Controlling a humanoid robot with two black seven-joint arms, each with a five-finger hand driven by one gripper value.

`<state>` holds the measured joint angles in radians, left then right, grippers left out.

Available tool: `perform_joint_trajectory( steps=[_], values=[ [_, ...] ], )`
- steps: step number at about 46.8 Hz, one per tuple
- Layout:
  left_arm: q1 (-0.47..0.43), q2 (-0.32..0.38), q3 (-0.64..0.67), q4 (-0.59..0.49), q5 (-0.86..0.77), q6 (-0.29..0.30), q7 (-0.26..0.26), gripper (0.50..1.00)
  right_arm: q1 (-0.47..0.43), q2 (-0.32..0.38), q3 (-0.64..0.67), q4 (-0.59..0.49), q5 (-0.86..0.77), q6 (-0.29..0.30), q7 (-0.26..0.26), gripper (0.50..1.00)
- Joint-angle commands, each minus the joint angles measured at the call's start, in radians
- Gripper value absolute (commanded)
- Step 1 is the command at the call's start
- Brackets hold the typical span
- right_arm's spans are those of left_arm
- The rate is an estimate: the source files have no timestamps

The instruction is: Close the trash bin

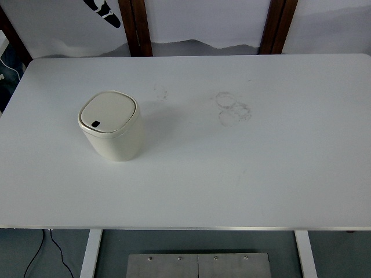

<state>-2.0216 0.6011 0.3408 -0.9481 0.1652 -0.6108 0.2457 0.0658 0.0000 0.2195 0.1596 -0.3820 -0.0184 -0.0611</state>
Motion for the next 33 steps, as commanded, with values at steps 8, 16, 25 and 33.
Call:
perform_joint_trajectory(
  steps=[8,16,25,33],
  values=[
    [0.115,-0.02,-0.236,0.212,-0.061,0.0,-0.006,1.0,-0.001,0.0,0.0,0.0,0.0,0.001,0.0,0.995],
    [0.187,-0.032,-0.414,0.327,-0.064,0.0,-0.035,1.0,-0.003,0.0,0.0,0.0,0.0,0.0,0.0,0.995],
    [0.271,-0.035,-0.585,0.396,-0.068,0.0,-0.201,1.0,-0.008,0.0,0.001,0.001,0.0,0.0,0.0,0.995],
    [0.353,-0.037,-0.692,0.457,-0.156,0.02,-0.235,1.0,-0.008,0.0,0.001,0.001,0.0,0.0,-0.003,0.995]
  ],
)
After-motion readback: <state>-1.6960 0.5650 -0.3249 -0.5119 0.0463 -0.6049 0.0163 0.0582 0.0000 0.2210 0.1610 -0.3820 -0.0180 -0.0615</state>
